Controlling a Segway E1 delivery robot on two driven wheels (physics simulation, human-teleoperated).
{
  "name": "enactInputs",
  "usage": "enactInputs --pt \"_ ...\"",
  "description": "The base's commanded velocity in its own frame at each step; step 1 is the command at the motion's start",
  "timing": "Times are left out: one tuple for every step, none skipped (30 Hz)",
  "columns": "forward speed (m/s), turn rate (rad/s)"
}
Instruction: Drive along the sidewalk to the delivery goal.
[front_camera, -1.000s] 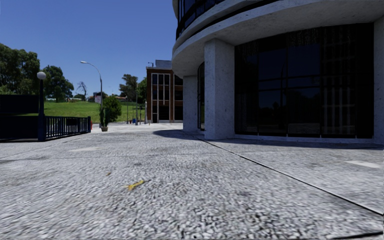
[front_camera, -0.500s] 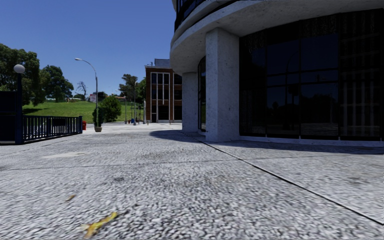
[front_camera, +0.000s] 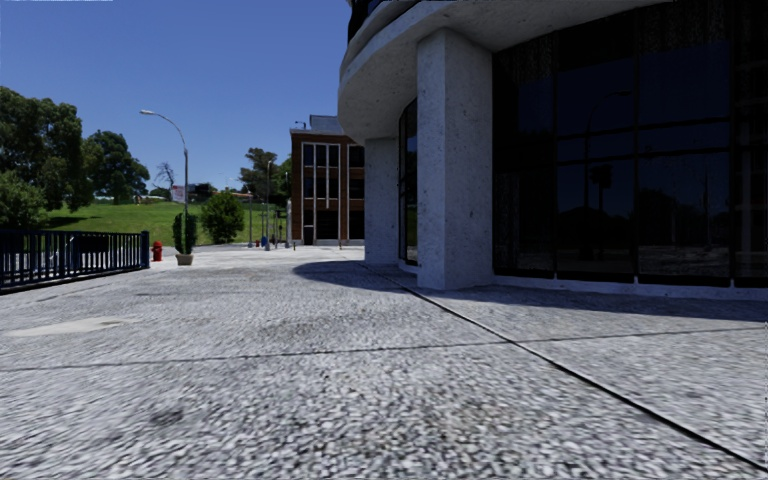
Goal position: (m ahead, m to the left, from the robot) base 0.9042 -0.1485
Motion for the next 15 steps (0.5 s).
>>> enactInputs --pt "1.56 0.25" --pt "1.56 0.25" --pt "1.54 0.26" --pt "1.53 0.27" --pt "1.53 0.27" --pt "1.51 0.27" --pt "1.51 0.27" --pt "1.50 0.27" --pt "1.50 0.27" --pt "1.50 0.27" --pt "1.49 0.27" --pt "1.49 0.27" --pt "1.49 0.27" --pt "1.49 0.27" --pt "1.48 0.27"
